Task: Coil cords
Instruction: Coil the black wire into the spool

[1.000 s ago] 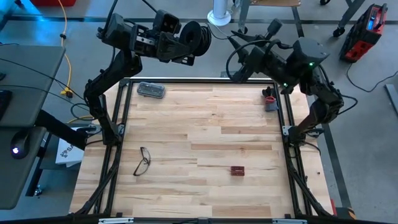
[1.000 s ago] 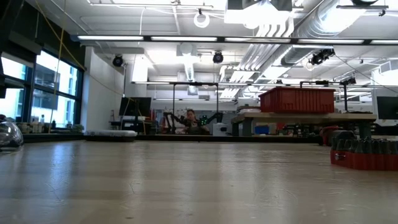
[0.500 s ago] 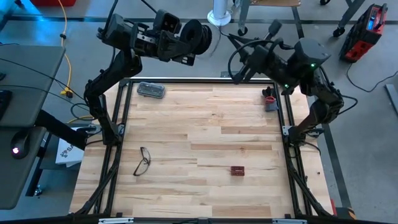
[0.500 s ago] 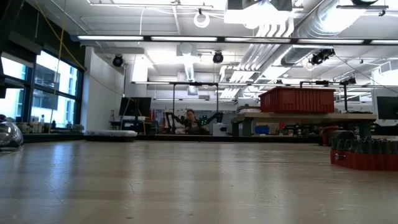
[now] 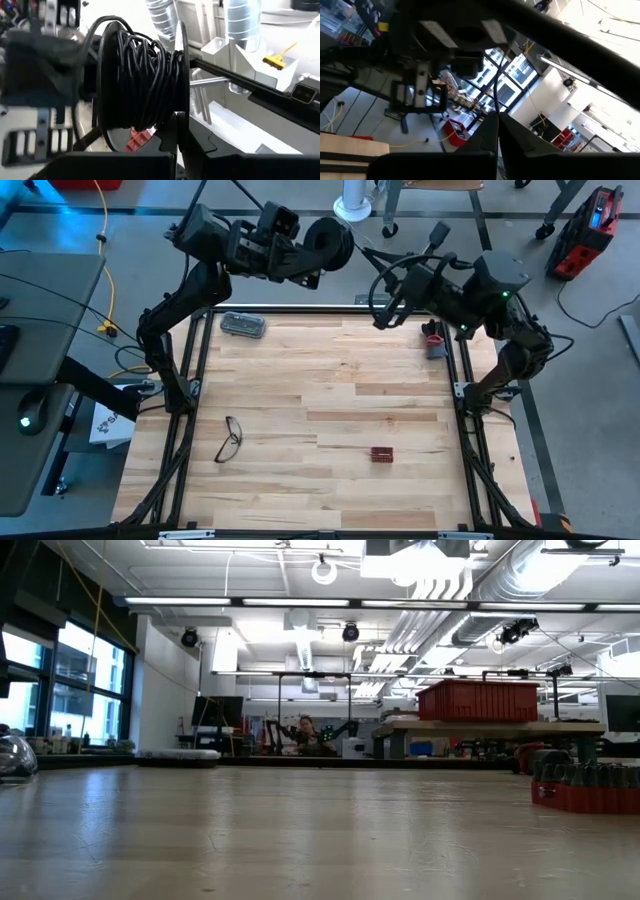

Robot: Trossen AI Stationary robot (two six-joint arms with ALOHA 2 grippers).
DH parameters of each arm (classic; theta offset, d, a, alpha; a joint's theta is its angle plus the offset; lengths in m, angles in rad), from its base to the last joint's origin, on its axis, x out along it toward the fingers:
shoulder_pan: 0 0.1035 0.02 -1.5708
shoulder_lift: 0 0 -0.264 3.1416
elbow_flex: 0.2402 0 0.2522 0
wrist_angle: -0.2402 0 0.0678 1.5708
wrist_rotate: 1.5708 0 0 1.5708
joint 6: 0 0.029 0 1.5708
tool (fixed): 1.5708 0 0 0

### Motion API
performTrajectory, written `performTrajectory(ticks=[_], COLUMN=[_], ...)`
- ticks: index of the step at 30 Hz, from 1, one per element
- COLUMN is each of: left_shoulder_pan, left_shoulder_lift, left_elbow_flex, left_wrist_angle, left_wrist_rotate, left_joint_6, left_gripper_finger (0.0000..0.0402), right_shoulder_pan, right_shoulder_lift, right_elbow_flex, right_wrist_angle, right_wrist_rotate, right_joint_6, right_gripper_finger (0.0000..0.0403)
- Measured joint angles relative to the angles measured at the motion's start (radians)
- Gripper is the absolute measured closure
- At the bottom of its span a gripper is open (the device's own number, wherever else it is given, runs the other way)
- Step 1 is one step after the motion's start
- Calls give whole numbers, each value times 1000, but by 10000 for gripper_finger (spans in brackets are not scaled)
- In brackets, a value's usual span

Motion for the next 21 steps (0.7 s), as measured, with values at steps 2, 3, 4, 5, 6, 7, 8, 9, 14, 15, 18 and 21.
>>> performTrajectory(ticks=[2,3,4,5,6,7,8,9,14,15,18,21], left_shoulder_pan=[3,3,3,0,-4,-8,-12,-18,-51,-59,-84,-101], left_shoulder_lift=[0,0,0,0,0,0,0,0,0,5,18,43], left_elbow_flex=[0,0,0,0,0,0,0,0,0,0,0,0], left_wrist_angle=[15,18,19,16,9,4,4,3,4,5,14,66], left_wrist_rotate=[-12,-20,-24,-24,-25,-28,-32,-38,-76,-86,-110,-115], left_joint_6=[-16,-26,-32,-34,-34,-35,-35,-35,-49,-50,-63,-105], left_gripper_finger=[399,399,399,399,399,399,399,399,399,399,399,399], right_shoulder_pan=[9,12,12,11,10,10,10,8,-11,-14,-25,-30], right_shoulder_lift=[0,0,0,0,0,0,0,0,0,0,5,22], right_elbow_flex=[0,0,0,0,0,0,0,0,0,0,0,0], right_wrist_angle=[0,1,2,5,6,7,9,9,10,12,17,26], right_wrist_rotate=[10,13,16,16,17,18,22,26,4,-5,-36,-64], right_joint_6=[-15,-16,-15,-14,-14,-14,-15,-15,-3,4,43,55], right_gripper_finger=[402,402,402,402,403,403,403,403,403,403,403,403])
